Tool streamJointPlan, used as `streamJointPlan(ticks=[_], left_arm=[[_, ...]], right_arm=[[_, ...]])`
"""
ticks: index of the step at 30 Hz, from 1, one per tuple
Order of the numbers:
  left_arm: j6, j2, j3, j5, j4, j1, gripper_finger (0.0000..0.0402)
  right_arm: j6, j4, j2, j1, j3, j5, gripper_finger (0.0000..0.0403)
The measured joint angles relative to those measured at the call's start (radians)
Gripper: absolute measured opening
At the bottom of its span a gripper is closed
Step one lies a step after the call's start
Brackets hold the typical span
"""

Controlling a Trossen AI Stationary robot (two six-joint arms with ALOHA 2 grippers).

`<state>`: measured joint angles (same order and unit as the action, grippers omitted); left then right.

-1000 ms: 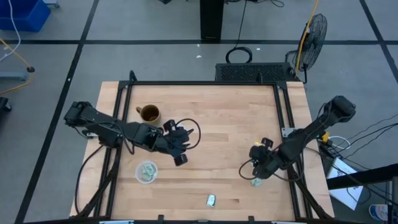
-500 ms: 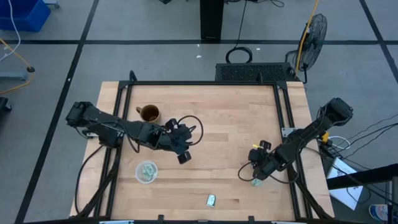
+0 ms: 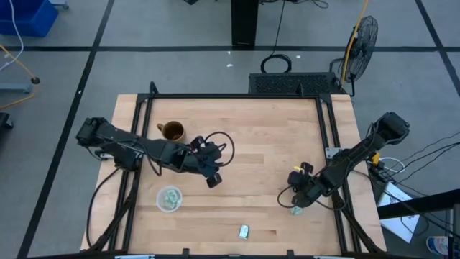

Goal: Pick and place Stevia / Truvia into bins
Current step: Put the stevia packet into the bottom transparent container

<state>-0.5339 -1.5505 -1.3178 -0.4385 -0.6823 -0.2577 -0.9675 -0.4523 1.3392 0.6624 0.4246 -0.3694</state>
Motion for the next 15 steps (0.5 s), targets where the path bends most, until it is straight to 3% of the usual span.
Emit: streamJointPlan(ticks=[3, 7, 11, 15], left_arm=[[-0.045, -0.021, 0.0, -0.005, 0.001, 0.011, 0.0131], [-0.082, -0.081, 0.0, 0.005, 0.028, 0.018, 0.0131], [-0.088, -0.169, 0.0, 0.022, 0.058, 0.024, 0.0131], [-0.081, -0.257, 0.0, 0.106, 0.146, 0.042, 0.0131]], right_arm=[[0.03, 0.038, -0.017, 0.0, -0.002, -0.048, 0.0006], [0.105, 0.182, -0.063, -0.001, -0.008, -0.151, 0.0009], [0.316, 0.414, -0.109, -0.005, -0.006, -0.25, 0.0002], [0.565, 0.647, -0.14, -0.044, -0.009, -0.258, 0.0003]])
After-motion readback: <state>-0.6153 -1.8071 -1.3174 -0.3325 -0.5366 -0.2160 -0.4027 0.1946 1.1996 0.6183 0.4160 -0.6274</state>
